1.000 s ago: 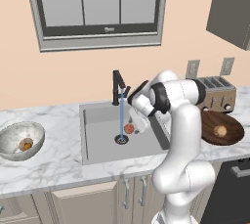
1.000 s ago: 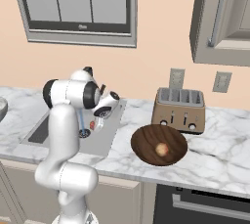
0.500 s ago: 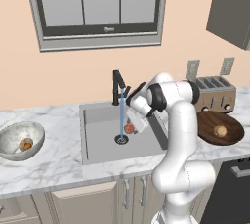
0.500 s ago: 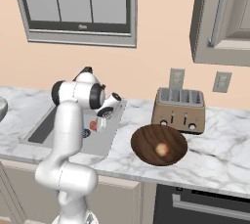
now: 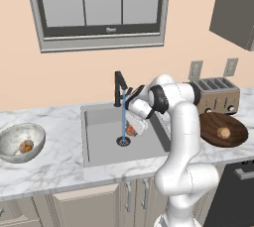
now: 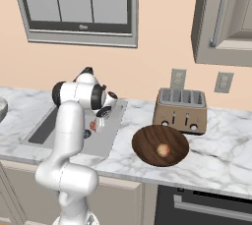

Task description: Pick the peachs from the sink and place them in one bowl. Place the mushroom in the other bowl. Then turn off the sink faucet.

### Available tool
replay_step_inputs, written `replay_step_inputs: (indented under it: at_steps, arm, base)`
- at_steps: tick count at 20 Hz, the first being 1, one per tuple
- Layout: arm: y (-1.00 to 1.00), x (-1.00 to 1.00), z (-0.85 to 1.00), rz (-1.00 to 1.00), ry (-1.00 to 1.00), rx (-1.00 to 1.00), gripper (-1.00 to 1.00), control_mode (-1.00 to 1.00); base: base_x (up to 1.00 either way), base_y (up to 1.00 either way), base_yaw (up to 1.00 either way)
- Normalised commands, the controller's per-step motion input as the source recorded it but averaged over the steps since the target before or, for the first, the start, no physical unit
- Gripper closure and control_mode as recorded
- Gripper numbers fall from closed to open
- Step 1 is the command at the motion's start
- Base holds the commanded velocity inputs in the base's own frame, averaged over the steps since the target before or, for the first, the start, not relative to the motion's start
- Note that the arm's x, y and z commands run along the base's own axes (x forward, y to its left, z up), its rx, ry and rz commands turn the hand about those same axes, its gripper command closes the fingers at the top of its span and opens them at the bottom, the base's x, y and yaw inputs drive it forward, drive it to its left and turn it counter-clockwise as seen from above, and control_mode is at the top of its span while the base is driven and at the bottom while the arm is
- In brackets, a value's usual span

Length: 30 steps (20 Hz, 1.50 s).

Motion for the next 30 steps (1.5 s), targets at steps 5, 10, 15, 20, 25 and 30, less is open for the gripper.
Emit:
replay_step_inputs:
  at_steps: [5,10,15,20,25,30]
  arm:
    - [0.02,-0.03,-0.24,0.00,-0.05,-0.04,1.00,-1.00]
    - [-0.21,-0.29,-0.02,0.00,-0.15,0.00,1.00,-1.00]
    - [-0.41,-0.36,0.08,0.00,-0.22,0.00,1.00,-1.00]
    - [-0.30,-0.38,0.61,0.00,-0.23,0.00,1.00,-1.00]
    - [-0.16,-0.13,1.00,0.00,-0.05,0.00,1.00,-1.00]
    - [-0.40,-0.26,1.00,-0.09,0.04,0.00,1.00,-1.00]
  base:
    - [0.00,0.00,0.00]
    - [0.00,0.00,0.00]
    - [0.00,0.00,0.00]
    - [0.00,0.00,0.00]
    - [0.00,0.00,0.00]
    - [0.00,0.00,0.00]
